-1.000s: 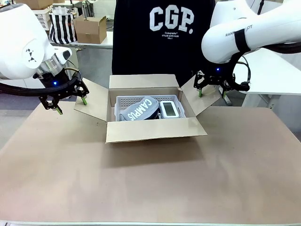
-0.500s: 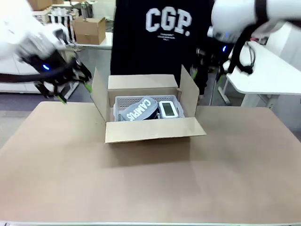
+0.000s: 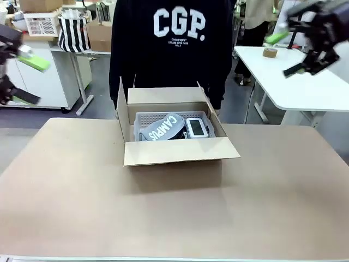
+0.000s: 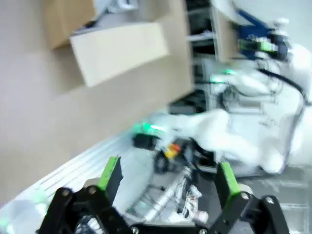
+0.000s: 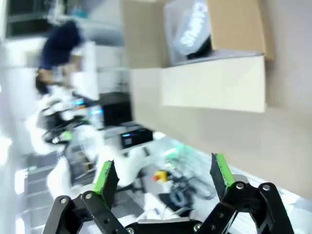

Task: Pack the gift set into the box.
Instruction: Lift both hands away from the flaps of the Package Box.

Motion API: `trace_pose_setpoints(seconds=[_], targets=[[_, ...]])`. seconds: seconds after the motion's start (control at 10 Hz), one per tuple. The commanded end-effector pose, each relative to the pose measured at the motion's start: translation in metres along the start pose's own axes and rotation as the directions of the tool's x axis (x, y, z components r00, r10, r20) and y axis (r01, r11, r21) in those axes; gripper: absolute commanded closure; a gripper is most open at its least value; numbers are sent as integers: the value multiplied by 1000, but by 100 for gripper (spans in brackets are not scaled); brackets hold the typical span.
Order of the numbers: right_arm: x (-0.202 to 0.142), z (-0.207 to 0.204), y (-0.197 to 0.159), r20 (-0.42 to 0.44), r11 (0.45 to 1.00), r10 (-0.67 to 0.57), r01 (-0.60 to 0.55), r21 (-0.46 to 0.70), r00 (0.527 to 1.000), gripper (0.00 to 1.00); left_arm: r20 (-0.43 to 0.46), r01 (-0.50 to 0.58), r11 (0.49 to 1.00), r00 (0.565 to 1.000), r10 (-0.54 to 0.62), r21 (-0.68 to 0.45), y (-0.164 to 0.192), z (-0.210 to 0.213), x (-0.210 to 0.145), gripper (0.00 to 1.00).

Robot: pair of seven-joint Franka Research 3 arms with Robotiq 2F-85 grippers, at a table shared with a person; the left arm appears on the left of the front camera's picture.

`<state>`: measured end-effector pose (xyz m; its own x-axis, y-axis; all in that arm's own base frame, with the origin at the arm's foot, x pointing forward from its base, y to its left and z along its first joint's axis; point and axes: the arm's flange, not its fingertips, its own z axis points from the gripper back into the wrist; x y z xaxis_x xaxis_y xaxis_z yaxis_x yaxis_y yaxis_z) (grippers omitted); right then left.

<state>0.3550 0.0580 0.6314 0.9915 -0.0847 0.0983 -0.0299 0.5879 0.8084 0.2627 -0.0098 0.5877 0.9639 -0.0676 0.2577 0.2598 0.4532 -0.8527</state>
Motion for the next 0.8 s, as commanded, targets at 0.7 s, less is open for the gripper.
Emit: trace_pose_setpoints(seconds=[0.7], targets=[[3,33,-71,6,968,-120,116,222,993,0,-33,-64,952,998,56,-300,58,32,4,0]])
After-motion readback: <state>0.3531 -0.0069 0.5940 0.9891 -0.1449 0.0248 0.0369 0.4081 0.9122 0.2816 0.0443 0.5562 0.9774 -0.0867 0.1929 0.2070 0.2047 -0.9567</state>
